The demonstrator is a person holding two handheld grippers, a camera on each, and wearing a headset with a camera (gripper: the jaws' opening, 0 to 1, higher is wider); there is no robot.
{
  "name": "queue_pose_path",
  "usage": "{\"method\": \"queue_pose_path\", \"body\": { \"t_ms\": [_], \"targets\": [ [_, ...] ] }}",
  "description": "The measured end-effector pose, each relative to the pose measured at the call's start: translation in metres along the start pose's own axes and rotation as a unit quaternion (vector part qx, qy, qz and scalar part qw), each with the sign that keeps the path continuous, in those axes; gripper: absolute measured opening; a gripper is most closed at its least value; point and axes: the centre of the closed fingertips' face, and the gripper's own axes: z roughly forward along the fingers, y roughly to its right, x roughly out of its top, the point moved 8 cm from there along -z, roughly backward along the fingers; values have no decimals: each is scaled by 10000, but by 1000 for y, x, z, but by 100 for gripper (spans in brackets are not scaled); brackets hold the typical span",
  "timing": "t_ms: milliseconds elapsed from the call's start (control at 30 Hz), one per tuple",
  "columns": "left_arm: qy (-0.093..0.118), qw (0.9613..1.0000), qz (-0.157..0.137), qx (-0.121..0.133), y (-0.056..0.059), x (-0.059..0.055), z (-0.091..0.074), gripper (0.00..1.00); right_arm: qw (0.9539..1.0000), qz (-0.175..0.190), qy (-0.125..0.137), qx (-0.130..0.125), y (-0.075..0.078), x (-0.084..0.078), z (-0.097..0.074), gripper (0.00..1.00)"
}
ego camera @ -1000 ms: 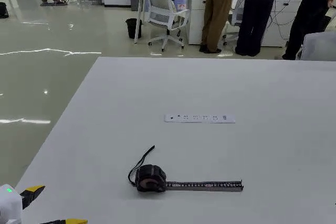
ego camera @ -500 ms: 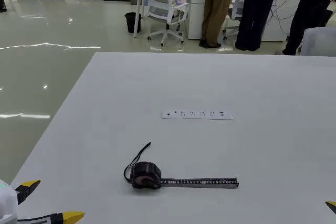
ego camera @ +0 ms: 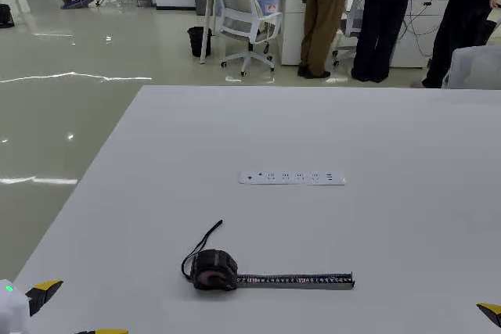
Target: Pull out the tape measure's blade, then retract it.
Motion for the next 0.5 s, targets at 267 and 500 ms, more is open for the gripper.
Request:
{"method": "queue_pose_path", "body": {
  "t_ms": [267,500],
  "targets": [
    [37,10000,55,-35,19,7,18,99,9998,-79,-16,181,6,1,10,95],
    [14,10000,28,-75,28,11,34,99,9993,-192,-4,310,8,10,21,94]
  ]
}}
